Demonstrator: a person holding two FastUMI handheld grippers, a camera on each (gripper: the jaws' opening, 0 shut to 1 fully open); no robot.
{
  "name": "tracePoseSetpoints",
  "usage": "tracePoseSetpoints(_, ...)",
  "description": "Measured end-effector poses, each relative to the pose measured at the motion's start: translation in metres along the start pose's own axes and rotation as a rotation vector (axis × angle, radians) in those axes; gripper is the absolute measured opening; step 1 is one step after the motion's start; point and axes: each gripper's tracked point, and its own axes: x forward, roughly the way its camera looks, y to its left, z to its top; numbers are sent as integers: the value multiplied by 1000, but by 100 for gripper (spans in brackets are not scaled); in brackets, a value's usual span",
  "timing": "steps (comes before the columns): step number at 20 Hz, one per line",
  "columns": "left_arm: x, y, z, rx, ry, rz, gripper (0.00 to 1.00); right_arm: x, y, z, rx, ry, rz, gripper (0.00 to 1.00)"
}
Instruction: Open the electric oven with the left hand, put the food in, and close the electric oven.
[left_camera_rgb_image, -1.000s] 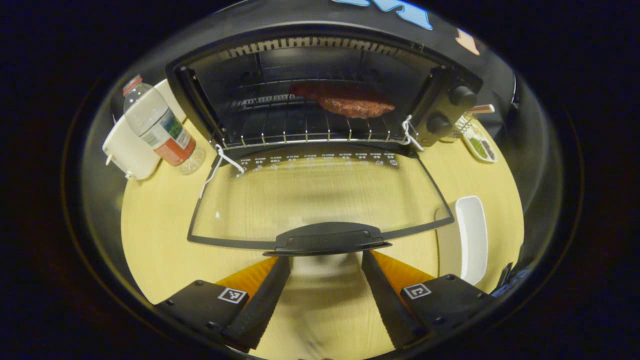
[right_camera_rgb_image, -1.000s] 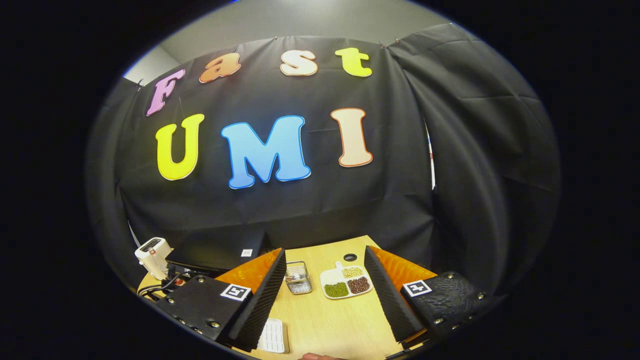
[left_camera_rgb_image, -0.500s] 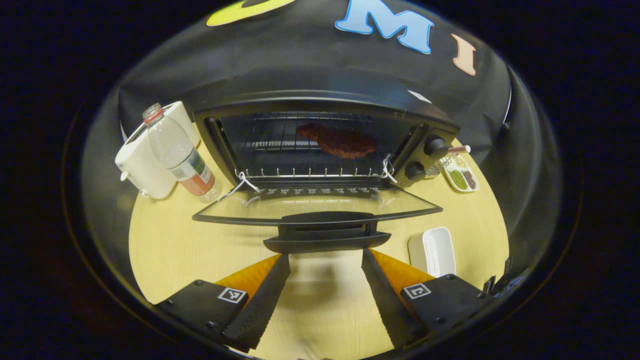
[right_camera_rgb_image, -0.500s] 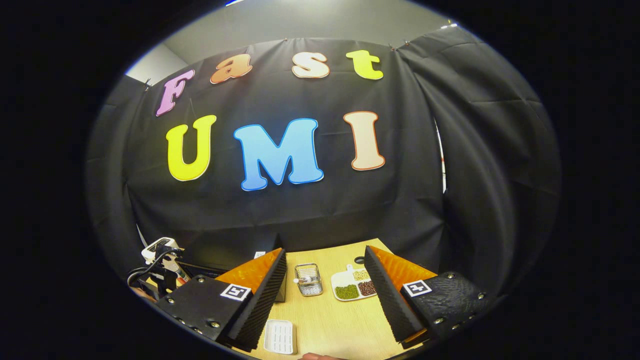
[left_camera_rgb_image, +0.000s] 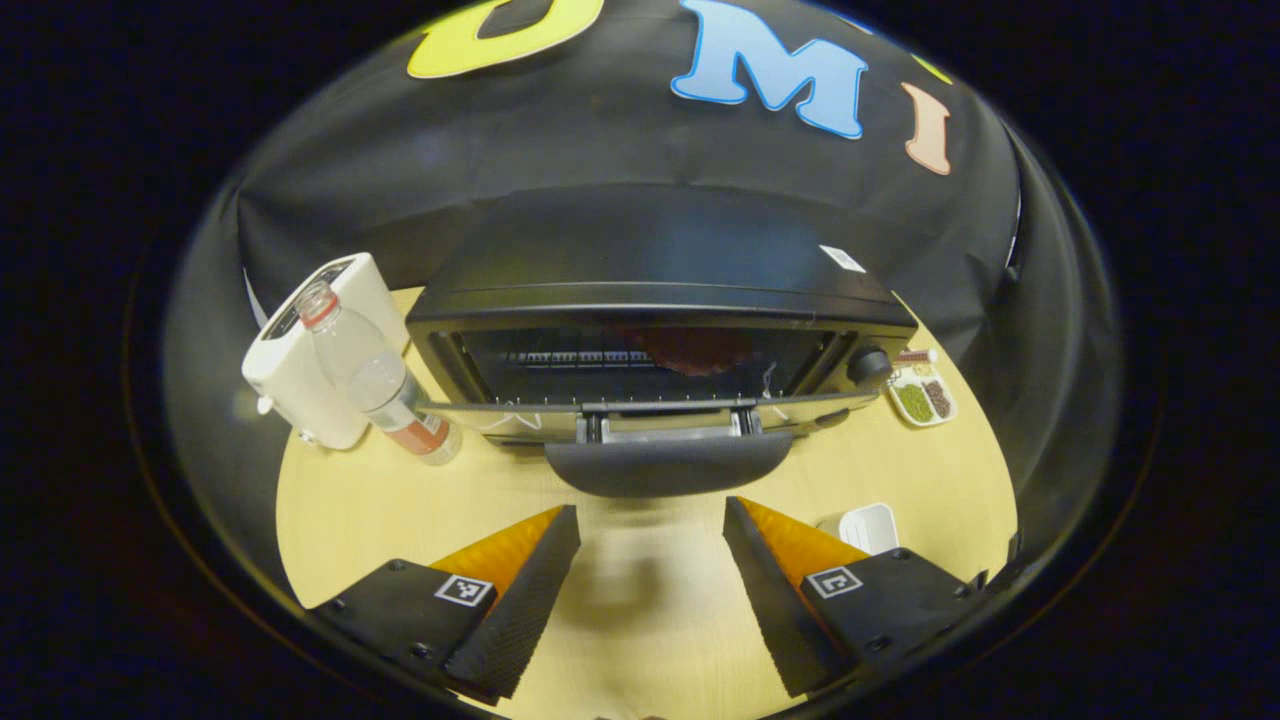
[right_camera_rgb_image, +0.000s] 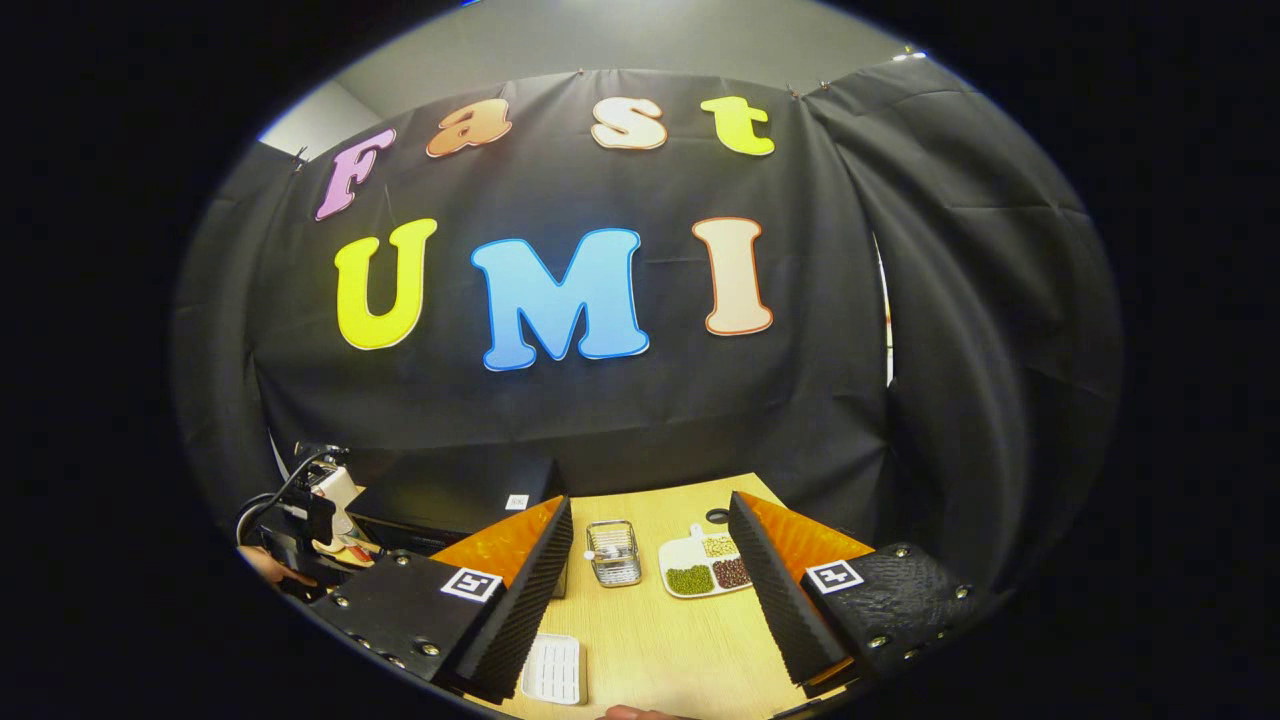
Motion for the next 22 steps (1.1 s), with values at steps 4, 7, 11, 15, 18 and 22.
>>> tracePoseSetpoints(4,-9,-4,20,-2,-73,-15,98,4,1,4,-12,-8,8,95)
tracePoseSetpoints(7,-40,-21,57,6,-208,-27,98,8,5,7,-21,-10,26,95)
tracePoseSetpoints(11,-119,-44,114,24,-470,-15,100,12,16,30,-24,-48,57,95)
tracePoseSetpoints(15,-227,-65,152,48,-757,5,97,2,32,67,-33,-129,83,95)
tracePoseSetpoints(18,-292,-65,167,79,-871,35,94,-17,44,93,-40,-179,97,95)
tracePoseSetpoints(22,-350,-69,183,49,-989,11,97,-43,58,127,-25,-238,100,95)
